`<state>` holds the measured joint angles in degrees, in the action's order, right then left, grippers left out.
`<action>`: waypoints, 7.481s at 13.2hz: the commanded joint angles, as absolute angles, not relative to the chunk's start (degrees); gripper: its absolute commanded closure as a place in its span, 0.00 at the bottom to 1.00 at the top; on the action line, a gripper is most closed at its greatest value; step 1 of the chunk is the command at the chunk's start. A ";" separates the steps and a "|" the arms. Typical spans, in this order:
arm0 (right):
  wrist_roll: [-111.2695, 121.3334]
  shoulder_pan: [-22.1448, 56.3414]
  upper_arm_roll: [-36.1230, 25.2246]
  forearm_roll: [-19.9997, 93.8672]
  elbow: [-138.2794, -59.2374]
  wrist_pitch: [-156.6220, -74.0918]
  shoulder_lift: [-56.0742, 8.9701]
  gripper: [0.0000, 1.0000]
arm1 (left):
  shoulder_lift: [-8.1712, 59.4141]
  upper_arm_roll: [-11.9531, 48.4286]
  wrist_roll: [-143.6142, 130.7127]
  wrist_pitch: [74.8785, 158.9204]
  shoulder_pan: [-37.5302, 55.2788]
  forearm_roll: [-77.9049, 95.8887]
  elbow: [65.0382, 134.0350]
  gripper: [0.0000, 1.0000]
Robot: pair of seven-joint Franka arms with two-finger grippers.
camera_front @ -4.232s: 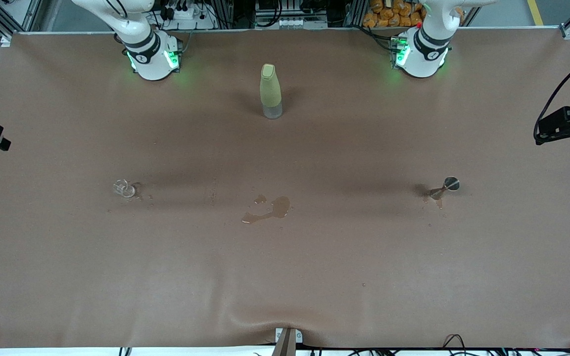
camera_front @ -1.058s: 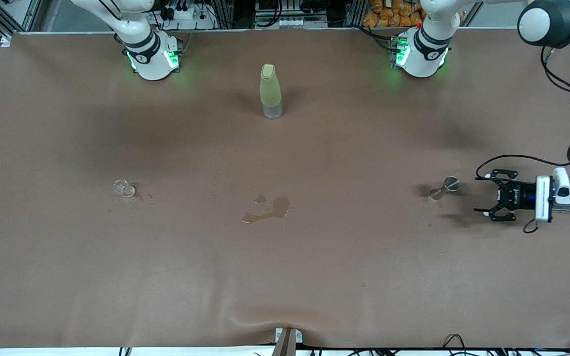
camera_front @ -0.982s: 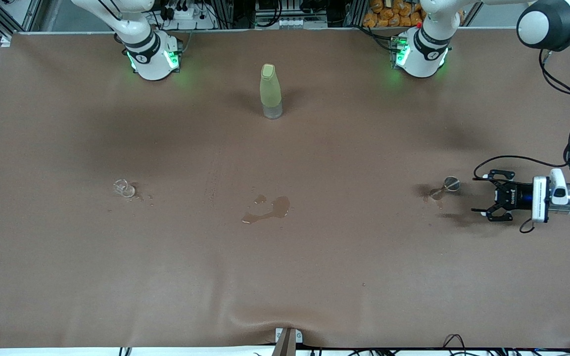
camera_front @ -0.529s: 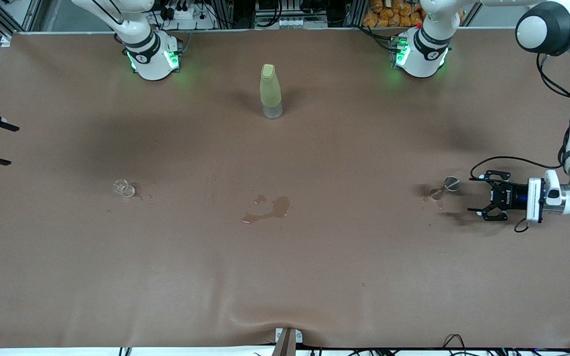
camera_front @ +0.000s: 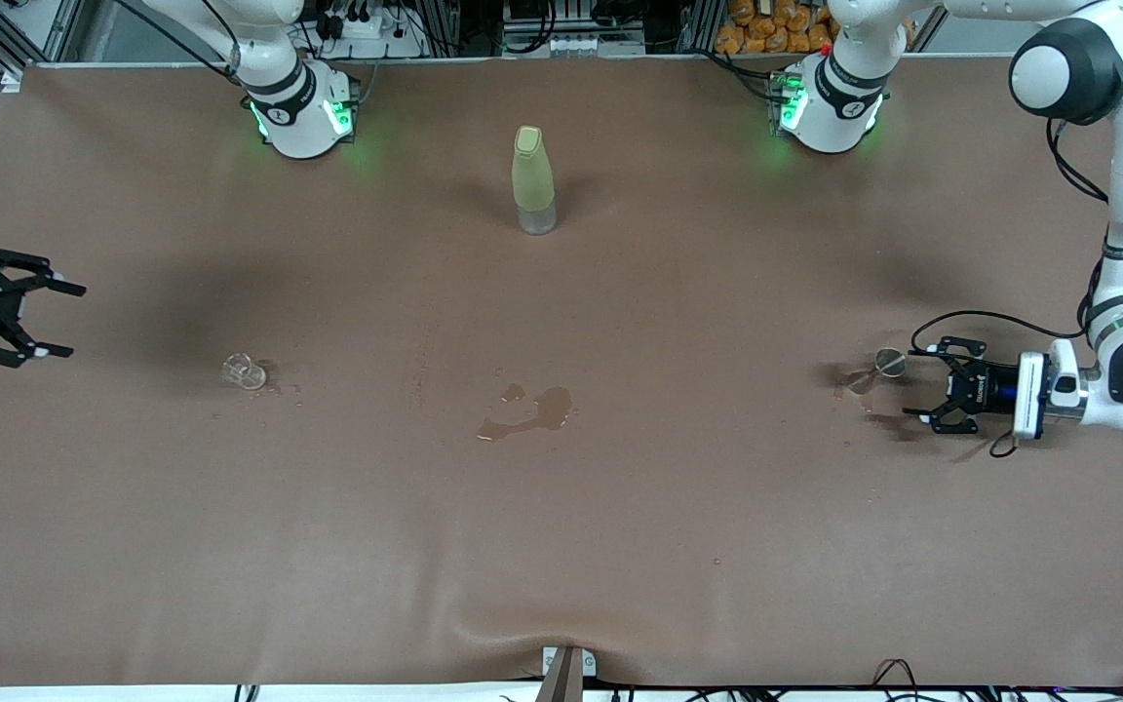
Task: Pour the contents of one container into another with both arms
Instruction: 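Grasp the jigger with the left gripper while the right gripper approaches, then grasp the clear glass beaker with the right gripper, then carry the jigger and glass toward each other with both grippers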
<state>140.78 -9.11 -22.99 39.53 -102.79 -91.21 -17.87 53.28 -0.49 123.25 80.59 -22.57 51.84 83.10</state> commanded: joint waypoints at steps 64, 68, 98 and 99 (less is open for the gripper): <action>186.15 -14.86 -13.36 77.96 -101.60 -82.97 -55.72 0.75 | 56.34 1.93 125.94 89.71 5.86 84.44 80.24 1.00; 180.37 -13.98 -13.27 77.70 -101.51 -80.52 -54.94 0.98 | 56.60 1.93 127.53 97.37 14.22 95.51 80.33 1.00; 129.73 9.12 -13.89 90.69 -118.65 -80.67 -19.07 1.00 | 59.41 2.11 144.75 114.72 35.33 118.82 79.45 1.00; 129.73 10.45 -13.80 91.75 -119.09 -82.34 -19.07 1.00 | 59.41 2.11 144.84 114.26 34.98 118.57 79.63 1.00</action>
<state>130.72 7.45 -13.12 88.59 -116.50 -79.76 -21.01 59.07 2.37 145.08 116.62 35.52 118.25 79.92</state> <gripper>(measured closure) 0.837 0.797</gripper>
